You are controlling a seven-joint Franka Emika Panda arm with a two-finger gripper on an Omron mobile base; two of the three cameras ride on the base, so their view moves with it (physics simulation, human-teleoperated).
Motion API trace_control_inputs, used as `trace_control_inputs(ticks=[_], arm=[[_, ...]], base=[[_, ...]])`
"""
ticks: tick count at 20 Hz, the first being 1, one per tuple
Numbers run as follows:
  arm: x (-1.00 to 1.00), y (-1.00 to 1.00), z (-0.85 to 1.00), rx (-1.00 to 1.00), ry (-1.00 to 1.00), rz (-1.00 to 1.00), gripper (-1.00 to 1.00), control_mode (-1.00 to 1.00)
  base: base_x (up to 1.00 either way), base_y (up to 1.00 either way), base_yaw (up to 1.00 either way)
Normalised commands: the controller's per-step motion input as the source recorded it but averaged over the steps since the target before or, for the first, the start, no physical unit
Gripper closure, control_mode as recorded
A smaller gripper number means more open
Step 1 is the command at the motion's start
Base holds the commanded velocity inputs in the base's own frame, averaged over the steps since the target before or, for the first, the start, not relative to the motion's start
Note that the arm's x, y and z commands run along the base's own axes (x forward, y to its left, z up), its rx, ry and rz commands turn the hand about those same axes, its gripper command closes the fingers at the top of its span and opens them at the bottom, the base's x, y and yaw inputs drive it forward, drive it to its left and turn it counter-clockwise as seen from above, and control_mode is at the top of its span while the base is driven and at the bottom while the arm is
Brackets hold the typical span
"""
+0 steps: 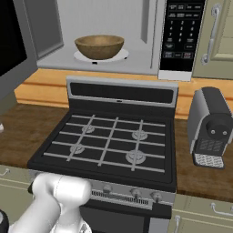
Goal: Pick the sweet potato from the sink and place it in the bowl. Then pick the bowl and place it in the microwave. Then close the microwave door and press the start button.
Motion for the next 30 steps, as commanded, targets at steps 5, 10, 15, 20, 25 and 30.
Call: trace_control_inputs(ticks=[5, 10, 15, 20, 25, 30], arm=[[-0.44, 0.4, 0.53, 0.0, 0.0, -0.08, -1.0, -1.0], [-0.58, -0.04, 0.71, 0.03, 0.0, -0.04, -1.0, -1.0], [-0.49, -0.43, 0.54, 0.06, 0.0, 0.0, -1.0, -1.0], [-0.31, -0.64, 0.51, 0.04, 0.0, 0.0, -1.0, -1.0], [-0.03, -0.8, 0.38, 0.02, 0.0, 0.0, -1.0, -1.0], [0.0, -0.87, 0.25, 0.01, 0.0, 0.0, -1.0, -1.0]], base=[[0.0, 0.0, 0.0], [0.0, 0.0, 0.0], [0.0, 0.0, 0.0], [0.0, 0.0, 0.0], [0.0, 0.0, 0.0], [0.0, 0.0, 0.0]])
